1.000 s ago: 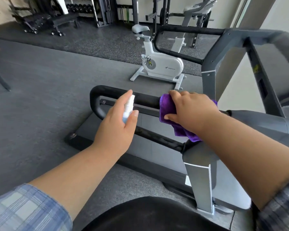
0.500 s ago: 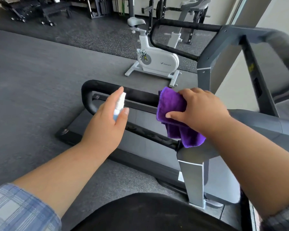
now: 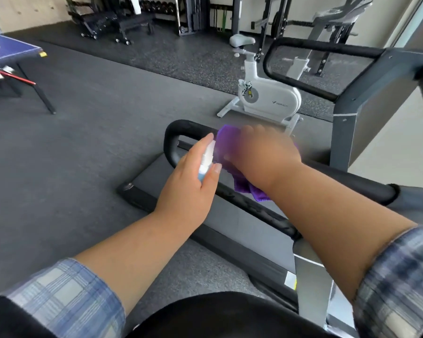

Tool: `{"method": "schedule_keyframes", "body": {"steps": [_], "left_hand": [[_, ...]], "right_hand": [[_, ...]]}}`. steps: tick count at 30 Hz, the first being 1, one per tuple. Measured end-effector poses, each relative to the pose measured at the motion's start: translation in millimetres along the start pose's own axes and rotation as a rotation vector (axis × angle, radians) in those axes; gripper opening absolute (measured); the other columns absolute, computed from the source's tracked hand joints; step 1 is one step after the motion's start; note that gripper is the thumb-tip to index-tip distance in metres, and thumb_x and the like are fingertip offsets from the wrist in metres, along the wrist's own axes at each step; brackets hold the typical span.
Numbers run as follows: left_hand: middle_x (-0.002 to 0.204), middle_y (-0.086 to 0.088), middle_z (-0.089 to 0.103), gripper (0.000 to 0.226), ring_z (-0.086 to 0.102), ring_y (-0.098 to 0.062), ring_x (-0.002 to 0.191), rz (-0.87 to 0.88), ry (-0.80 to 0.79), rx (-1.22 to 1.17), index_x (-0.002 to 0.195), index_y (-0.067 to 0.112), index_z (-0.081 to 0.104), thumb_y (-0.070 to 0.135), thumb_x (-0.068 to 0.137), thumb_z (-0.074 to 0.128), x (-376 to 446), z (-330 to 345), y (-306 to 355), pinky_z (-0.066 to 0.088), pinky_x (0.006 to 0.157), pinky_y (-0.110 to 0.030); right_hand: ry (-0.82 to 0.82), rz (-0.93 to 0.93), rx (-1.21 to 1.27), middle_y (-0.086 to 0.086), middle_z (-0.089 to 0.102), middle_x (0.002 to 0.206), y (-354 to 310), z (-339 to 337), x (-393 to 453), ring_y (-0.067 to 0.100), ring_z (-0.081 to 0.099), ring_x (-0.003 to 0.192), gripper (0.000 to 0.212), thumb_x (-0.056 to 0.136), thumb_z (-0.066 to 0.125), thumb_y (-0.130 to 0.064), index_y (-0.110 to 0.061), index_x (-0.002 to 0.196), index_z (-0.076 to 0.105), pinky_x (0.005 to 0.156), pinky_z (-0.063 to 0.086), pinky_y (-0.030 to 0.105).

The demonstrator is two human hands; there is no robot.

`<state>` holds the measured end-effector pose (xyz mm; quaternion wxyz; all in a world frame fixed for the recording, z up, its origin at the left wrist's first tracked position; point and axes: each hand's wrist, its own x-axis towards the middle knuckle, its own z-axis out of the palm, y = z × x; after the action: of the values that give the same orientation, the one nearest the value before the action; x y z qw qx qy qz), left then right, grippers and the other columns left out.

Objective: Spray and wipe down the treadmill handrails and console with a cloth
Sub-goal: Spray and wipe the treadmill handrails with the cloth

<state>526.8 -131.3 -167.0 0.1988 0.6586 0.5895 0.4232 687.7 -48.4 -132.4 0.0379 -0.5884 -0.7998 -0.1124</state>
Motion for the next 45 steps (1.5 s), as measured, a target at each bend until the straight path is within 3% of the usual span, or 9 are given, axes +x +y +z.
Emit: {"method": "schedule_keyframes", "body": {"steps": [5, 9, 17, 22, 28, 33, 38, 40, 45], "left_hand": [[0.151, 0.025, 0.036, 0.048, 0.035, 0.010, 0.133, -0.022, 0.038, -0.003, 0.137, 0.060, 0.022, 0.042, 0.099, 0.045, 0.8, -32.9, -25.7, 0.027, 0.102, -0.013], [0.151, 0.024, 0.036, 0.048, 0.033, 0.014, 0.130, -0.029, 0.050, 0.000, 0.141, 0.055, 0.025, 0.041, 0.100, 0.046, 10.5, -50.2, -53.9, 0.024, 0.098, -0.005], [0.141, 0.025, 0.041, 0.052, 0.038, 0.007, 0.130, 0.010, -0.006, -0.003, 0.146, 0.039, 0.033, 0.037, 0.098, 0.053, 49.2, -81.5, -96.4, 0.022, 0.094, 0.007], [0.145, 0.020, 0.043, 0.051, 0.044, 0.004, 0.125, 0.020, -0.069, -0.056, 0.146, 0.042, 0.033, 0.040, 0.098, 0.050, 84.9, -104.5, -126.1, 0.035, 0.094, -0.014], [0.143, 0.031, 0.038, 0.050, 0.043, 0.003, 0.129, 0.077, -0.178, -0.120, 0.147, 0.040, 0.033, 0.036, 0.100, 0.050, 118.2, -116.6, -156.2, 0.037, 0.099, -0.018], [0.145, 0.013, 0.048, 0.046, 0.057, -0.019, 0.117, 0.120, -0.245, -0.161, 0.139, 0.052, 0.031, 0.037, 0.100, 0.050, 138.1, -123.1, -174.2, 0.049, 0.096, -0.037], [0.146, 0.014, 0.047, 0.046, 0.056, -0.015, 0.121, 0.157, -0.277, -0.185, 0.142, 0.046, 0.032, 0.036, 0.100, 0.049, 147.7, -126.4, -189.4, 0.043, 0.097, -0.026], [0.143, 0.011, 0.051, 0.044, 0.058, -0.017, 0.119, 0.156, -0.292, -0.193, 0.138, 0.051, 0.030, 0.037, 0.100, 0.049, 149.3, -128.9, -194.5, 0.047, 0.098, -0.034], [0.135, 0.000, 0.059, 0.043, 0.061, -0.018, 0.116, 0.166, -0.287, -0.185, 0.138, 0.051, 0.030, 0.044, 0.098, 0.046, 151.5, -134.9, -200.2, 0.049, 0.099, -0.041]], "right_hand": [[0.036, 0.044, -0.051, 0.005, 0.063, 0.110, 13.3, 1.4, -17.3, 0.030, 0.061, 0.100, 0.063, 0.092, 0.036, -0.071, -0.017, 0.123, 0.050, 0.080, 0.047, 0.041], [0.075, 0.109, -0.144, 0.006, 0.064, 0.107, 2.7, 10.0, -16.3, 0.032, 0.062, 0.096, 0.063, 0.090, 0.036, -0.071, -0.015, 0.118, 0.052, 0.074, 0.039, 0.039], [0.015, 0.107, -0.128, 0.007, 0.060, 0.112, -99.2, 12.9, 72.4, 0.031, 0.059, 0.102, 0.061, 0.096, 0.031, -0.069, -0.015, 0.119, 0.047, 0.081, 0.041, 0.042], [-0.069, -0.013, -0.118, 0.008, 0.057, 0.122, -151.4, 19.8, 131.7, 0.033, 0.056, 0.111, 0.051, 0.099, 0.038, -0.060, -0.020, 0.129, 0.046, 0.078, 0.037, 0.042], [0.008, 0.053, -0.039, 0.000, 0.062, 0.124, -138.2, 21.3, 120.2, 0.033, 0.061, 0.105, 0.055, 0.096, 0.036, -0.066, -0.038, 0.142, 0.041, 0.081, 0.044, 0.041], [0.128, 0.242, 0.018, 0.000, 0.067, 0.116, -115.0, 18.3, 88.1, 0.032, 0.063, 0.102, 0.052, 0.099, 0.032, -0.062, -0.028, 0.130, 0.057, 0.085, 0.044, 0.042], [0.148, 0.426, -0.053, 0.001, 0.067, 0.107, -145.1, 23.6, 105.2, 0.030, 0.062, 0.099, 0.049, 0.095, 0.033, -0.056, -0.023, 0.111, 0.065, 0.089, 0.040, 0.042], [0.123, 0.415, -0.074, 0.001, 0.066, 0.108, -159.1, 23.7, 117.2, 0.031, 0.061, 0.099, 0.047, 0.093, 0.035, -0.056, -0.024, 0.108, 0.066, 0.088, 0.040, 0.043], [-0.005, 0.174, -0.273, -0.003, 0.063, 0.103, -200.5, 39.1, 147.3, 0.028, 0.056, 0.099, 0.033, 0.093, 0.045, -0.050, -0.027, 0.101, 0.068, 0.084, 0.033, 0.041]]}}
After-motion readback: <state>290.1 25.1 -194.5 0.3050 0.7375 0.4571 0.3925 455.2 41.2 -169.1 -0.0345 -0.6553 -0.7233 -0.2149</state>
